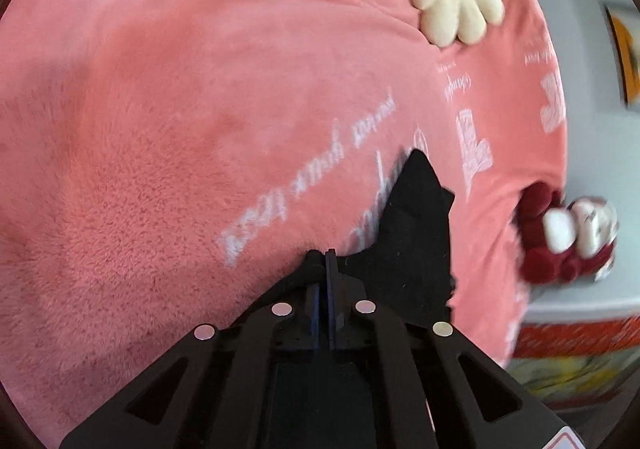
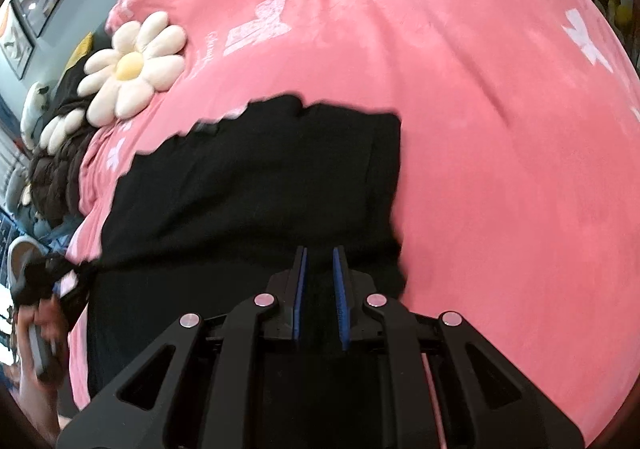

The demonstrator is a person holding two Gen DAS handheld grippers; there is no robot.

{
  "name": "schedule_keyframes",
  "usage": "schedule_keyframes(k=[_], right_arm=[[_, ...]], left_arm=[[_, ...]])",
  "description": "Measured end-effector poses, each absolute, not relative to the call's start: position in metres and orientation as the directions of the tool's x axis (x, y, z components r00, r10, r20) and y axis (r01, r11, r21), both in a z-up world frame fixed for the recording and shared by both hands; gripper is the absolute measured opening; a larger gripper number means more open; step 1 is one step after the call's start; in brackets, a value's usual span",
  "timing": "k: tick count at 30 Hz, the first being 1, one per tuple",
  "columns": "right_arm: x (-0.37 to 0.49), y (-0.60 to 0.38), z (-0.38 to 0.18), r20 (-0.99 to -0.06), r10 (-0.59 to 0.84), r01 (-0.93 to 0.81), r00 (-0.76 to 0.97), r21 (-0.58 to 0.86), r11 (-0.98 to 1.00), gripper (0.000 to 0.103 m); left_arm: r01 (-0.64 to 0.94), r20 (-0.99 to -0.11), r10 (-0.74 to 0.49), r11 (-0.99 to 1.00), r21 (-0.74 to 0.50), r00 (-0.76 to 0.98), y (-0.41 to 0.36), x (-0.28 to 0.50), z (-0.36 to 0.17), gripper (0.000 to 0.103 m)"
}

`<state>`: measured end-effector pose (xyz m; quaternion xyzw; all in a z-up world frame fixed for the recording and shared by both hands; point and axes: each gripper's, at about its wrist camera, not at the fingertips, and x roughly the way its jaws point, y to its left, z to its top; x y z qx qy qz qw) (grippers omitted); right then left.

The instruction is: Fold small clothes

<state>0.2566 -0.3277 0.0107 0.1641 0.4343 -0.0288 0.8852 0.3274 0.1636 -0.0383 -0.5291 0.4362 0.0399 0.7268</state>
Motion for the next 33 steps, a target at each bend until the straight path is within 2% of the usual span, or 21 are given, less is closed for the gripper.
schedule_keyframes(k=[1,2,3,5,6,8,10,11,13,15,18,20,21,22,23,26,28,31,33], right_arm=[[0.273,-0.333,0.008,-0.790,0.085,0.212,0.607,0.264,0.941,0.030],[0.285,-0.336,0.005,-0.800,0.079,0.220,0.595,0.257,0.941,0.038],[0.298,-0.335,0.001,-0.807,0.082,0.213,0.585,0.250,0.945,0.039],[0.314,-0.329,-0.001,-0.817,0.097,0.170,0.568,0.232,0.958,0.011],[0.316,-0.327,0.006,-0.802,0.105,0.156,0.588,0.239,0.958,0.004],[0.318,-0.326,0.012,-0.771,0.097,0.145,0.630,0.239,0.960,0.004],[0.328,-0.332,-0.013,-0.832,0.041,0.187,0.554,0.172,0.967,0.004],[0.326,-0.337,-0.017,-0.827,0.055,0.191,0.560,0.194,0.962,0.004],[0.312,-0.344,-0.002,-0.800,0.036,0.232,0.600,0.216,0.948,0.010],[0.288,-0.350,0.015,-0.760,0.051,0.247,0.648,0.274,0.930,0.010],[0.238,-0.351,0.025,-0.753,0.069,0.241,0.654,0.294,0.925,0.011],[0.199,-0.351,0.023,-0.766,0.077,0.252,0.639,0.302,0.919,0.025],[0.177,-0.350,0.020,-0.776,0.074,0.264,0.627,0.301,0.916,0.040],[0.150,-0.349,0.017,-0.788,0.062,0.282,0.613,0.291,0.914,0.046],[0.127,-0.347,0.012,-0.801,0.058,0.294,0.595,0.284,0.912,0.046],[0.062,-0.337,-0.008,-0.854,0.063,0.340,0.516,0.271,0.901,0.048],[0.031,-0.330,-0.017,-0.875,0.079,0.358,0.478,0.276,0.892,0.056],[-0.001,-0.323,-0.027,-0.895,0.079,0.405,0.440,0.276,0.872,0.067],[-0.005,-0.321,-0.031,-0.900,0.099,0.418,0.425,0.292,0.860,0.070]], left_arm=[[-0.521,-0.688,-0.389,0.455,-0.722,0.613,0.162,0.328,-0.035,0.003],[-0.523,-0.695,-0.376,0.467,-0.713,0.613,0.161,0.329,-0.032,0.003],[-0.523,-0.701,-0.365,0.479,-0.706,0.613,0.160,0.330,-0.030,0.003],[-0.516,-0.711,-0.342,0.509,-0.690,0.614,0.160,0.330,-0.027,0.003],[-0.510,-0.714,-0.331,0.523,-0.683,0.617,0.159,0.329,-0.025,0.003],[-0.495,-0.727,-0.296,0.571,-0.655,0.620,0.155,0.329,-0.023,0.003],[-0.483,-0.737,-0.273,0.608,-0.630,0.618,0.152,0.329,-0.026,0.005],[-0.478,-0.744,-0.260,0.626,-0.616,0.616,0.150,0.328,-0.028,0.008],[-0.464,-0.750,-0.249,0.655,-0.597,0.613,0.148,0.329,-0.026,0.009],[-0.424,-0.754,-0.273,0.691,-0.586,0.597,0.145,0.330,-0.019,0.009],[-0.349,-0.748,-0.335,0.727,-0.592,0.573,0.144,0.317,-0.006,0.011],[-0.338,-0.789,-0.278,0.789,-0.512,0.547,0.145,0.293,0.005,0.048],[-0.326,-0.796,-0.262,0.809,-0.490,0.546,0.147,0.279,0.009,0.053],[-0.310,-0.796,-0.263,0.819,-0.482,0.545,0.149,0.265,0.011,0.058],[-0.299,-0.808,-0.273,0.829,-0.474,0.523,0.154,0.245,0.009,0.067],[-0.338,-0.857,-0.301,0.824,-0.454,0.419,0.165,0.196,-0.009,0.069],[-0.379,-0.878,-0.321,0.809,-0.450,0.355,0.173,0.167,-0.023,0.069],[-0.412,-0.865,-0.360,0.770,-0.487,0.350,0.179,0.124,-0.031,0.069],[-0.424,-0.863,-0.381,0.757,-0.497,0.331,0.178,0.108,-0.035,0.070]])
